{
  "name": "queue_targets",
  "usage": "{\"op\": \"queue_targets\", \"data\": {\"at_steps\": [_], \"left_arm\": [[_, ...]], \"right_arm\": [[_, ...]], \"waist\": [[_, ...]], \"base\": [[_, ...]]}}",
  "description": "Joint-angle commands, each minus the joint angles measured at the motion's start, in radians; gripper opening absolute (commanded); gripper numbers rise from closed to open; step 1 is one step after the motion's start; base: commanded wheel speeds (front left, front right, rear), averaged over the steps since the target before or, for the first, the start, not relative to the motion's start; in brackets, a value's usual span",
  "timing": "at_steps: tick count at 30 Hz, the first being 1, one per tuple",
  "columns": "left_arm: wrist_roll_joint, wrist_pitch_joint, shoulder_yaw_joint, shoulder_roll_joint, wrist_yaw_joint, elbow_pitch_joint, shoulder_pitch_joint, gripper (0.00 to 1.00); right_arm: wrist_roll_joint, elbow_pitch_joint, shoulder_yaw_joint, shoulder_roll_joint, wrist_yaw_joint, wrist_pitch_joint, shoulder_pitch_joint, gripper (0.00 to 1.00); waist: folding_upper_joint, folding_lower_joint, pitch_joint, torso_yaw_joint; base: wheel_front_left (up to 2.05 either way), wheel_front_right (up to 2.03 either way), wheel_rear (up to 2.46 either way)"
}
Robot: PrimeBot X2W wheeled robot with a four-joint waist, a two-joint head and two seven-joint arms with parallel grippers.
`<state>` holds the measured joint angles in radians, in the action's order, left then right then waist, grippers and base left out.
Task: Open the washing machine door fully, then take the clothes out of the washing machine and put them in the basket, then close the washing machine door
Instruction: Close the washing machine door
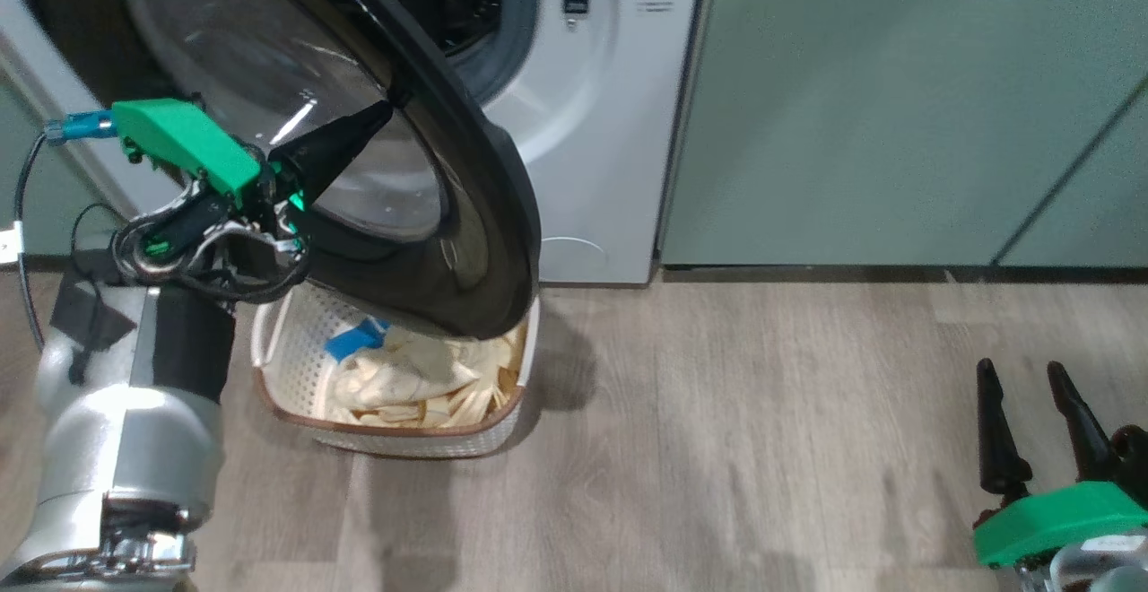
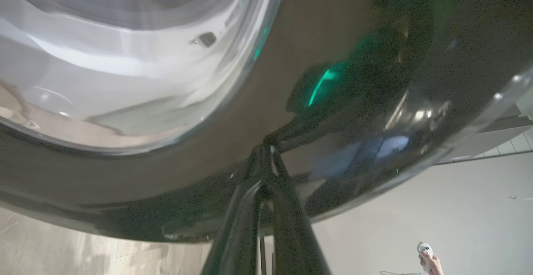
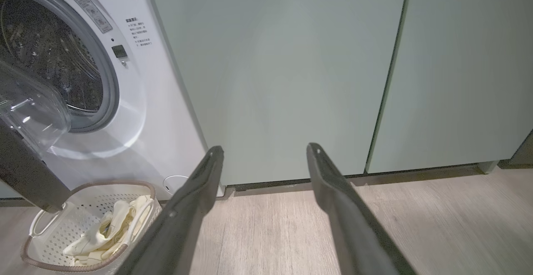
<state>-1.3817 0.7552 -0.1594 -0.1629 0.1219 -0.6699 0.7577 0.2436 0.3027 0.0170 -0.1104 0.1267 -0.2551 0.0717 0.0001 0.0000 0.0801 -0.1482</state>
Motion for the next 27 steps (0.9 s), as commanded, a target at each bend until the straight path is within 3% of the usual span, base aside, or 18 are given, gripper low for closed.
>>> {"op": "queue_targets", "data": {"at_steps": [1,14,15,16,17,18,27], "left_arm": [[-0.002,-0.006,-0.025,-0.032,0.009,0.036,0.029,0.0],[0.011,-0.066,0.0,-0.022,0.009,0.083,0.01,0.0],[0.018,-0.079,0.003,-0.026,0.009,0.09,0.003,0.17],[0.022,-0.09,0.007,-0.027,0.009,0.096,-0.004,0.44],[0.024,-0.101,0.009,-0.029,0.009,0.101,-0.012,0.64],[0.029,-0.116,0.012,-0.031,0.009,0.107,-0.019,1.0],[0.046,-0.231,0.014,-0.058,0.009,0.117,-0.079,1.0]], "right_arm": [[0.0,-0.028,0.021,-0.017,0.004,-0.007,0.051,1.0],[-0.004,-0.032,0.012,-0.011,0.004,-0.007,0.052,1.0],[-0.004,-0.033,0.012,-0.011,0.004,-0.007,0.052,1.0],[-0.004,-0.033,0.011,-0.011,0.004,-0.007,0.051,1.0],[-0.004,-0.033,0.011,-0.011,0.004,-0.007,0.051,1.0],[-0.005,-0.033,0.011,-0.011,0.004,-0.007,0.049,1.0],[-0.003,-0.03,0.011,-0.011,0.004,-0.007,0.04,1.0]], "waist": [[-0.0001,0.0,0.008,-0.018],[-0.0001,0.0,0.007,0.004],[-0.0001,0.0,0.006,0.01],[-0.0001,0.0,0.005,0.017],[-0.0001,0.0,0.003,0.024],[-0.0001,0.0,0.0,0.031],[-0.0001,0.0,-0.024,0.083]], "base": [[0.0,0.0,0.0],[0.0,0.0,0.0],[0.0,0.0,0.0],[0.0,0.0,0.0],[0.0,0.0,0.0],[0.0,0.0,0.0],[0.0,0.0,0.0]]}}
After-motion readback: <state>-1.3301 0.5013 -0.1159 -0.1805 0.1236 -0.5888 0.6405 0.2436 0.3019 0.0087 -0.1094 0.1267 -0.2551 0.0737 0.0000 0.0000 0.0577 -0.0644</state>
